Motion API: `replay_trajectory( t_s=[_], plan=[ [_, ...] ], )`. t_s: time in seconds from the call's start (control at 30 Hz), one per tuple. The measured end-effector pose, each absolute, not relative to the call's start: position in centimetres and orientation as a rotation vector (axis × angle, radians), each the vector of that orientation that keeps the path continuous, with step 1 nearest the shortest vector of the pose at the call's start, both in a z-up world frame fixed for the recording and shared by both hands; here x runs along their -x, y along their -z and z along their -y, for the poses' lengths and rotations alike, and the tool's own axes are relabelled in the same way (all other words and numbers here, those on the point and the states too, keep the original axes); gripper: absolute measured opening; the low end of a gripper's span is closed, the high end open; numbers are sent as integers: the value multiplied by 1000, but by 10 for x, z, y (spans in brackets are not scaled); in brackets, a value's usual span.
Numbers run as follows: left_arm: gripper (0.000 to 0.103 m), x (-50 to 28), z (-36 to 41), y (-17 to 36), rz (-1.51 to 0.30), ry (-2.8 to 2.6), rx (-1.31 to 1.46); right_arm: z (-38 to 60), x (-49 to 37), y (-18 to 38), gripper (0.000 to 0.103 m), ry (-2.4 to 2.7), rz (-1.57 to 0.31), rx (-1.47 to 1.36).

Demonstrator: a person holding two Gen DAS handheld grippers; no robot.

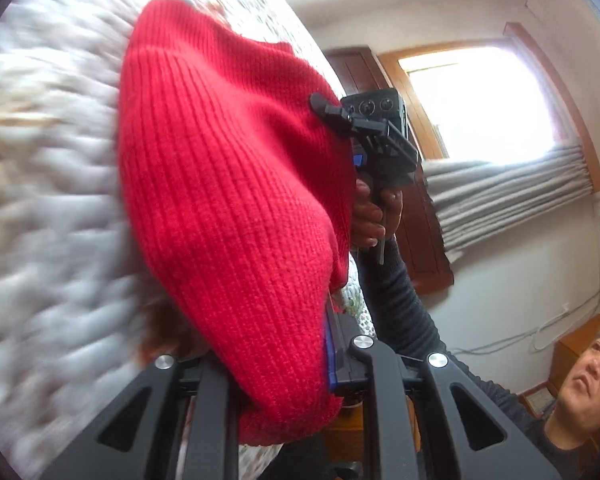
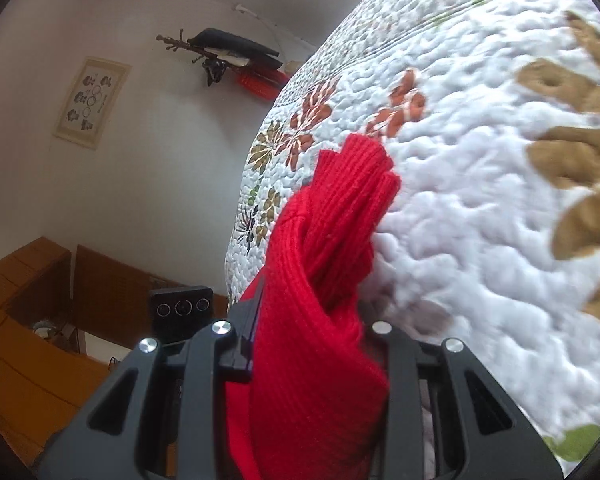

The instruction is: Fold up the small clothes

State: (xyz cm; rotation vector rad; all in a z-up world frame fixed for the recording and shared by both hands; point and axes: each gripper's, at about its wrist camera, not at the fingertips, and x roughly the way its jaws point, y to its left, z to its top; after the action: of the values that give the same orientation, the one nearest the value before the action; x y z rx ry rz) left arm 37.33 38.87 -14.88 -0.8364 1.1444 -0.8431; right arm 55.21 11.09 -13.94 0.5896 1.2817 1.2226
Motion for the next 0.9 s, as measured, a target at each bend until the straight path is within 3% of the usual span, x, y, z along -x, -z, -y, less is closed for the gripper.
replay_trajectory(
  t_s=[0.17,0.27,0.33,0.4,0.5,0.63,0.73,0.8,0.87,0.9],
  plan=[
    [19,-348,-405,195,-1215,771,939,-146,-550,160,30,-1147,-1328,-553],
    [23,-342,-407,209,-1149,784,1014,-131,-551,162,31,-1091,-1303,-577],
    [32,-338,-409,207,-1089,786,1047,-115,-550,160,39,-1075,-1297,-623],
    [54,-330,-413,198,-1051,785,1046,-97,-548,158,48,-1035,-1287,-658],
    [74,-315,-420,180,-1006,755,1014,-71,-536,154,54,-981,-1267,-701],
    [80,-294,-433,175,-1001,724,1008,-56,-502,155,65,-965,-1236,-756],
    [83,-281,-430,180,-990,732,1011,-57,-475,155,65,-904,-1203,-719],
    [83,-274,-441,192,-992,734,1020,-63,-467,158,71,-891,-1201,-733],
    [83,-271,-446,199,-979,727,1038,-78,-466,156,70,-863,-1217,-688],
    [83,-272,-446,200,-972,724,1053,-84,-468,155,45,-854,-1231,-662]
  ],
)
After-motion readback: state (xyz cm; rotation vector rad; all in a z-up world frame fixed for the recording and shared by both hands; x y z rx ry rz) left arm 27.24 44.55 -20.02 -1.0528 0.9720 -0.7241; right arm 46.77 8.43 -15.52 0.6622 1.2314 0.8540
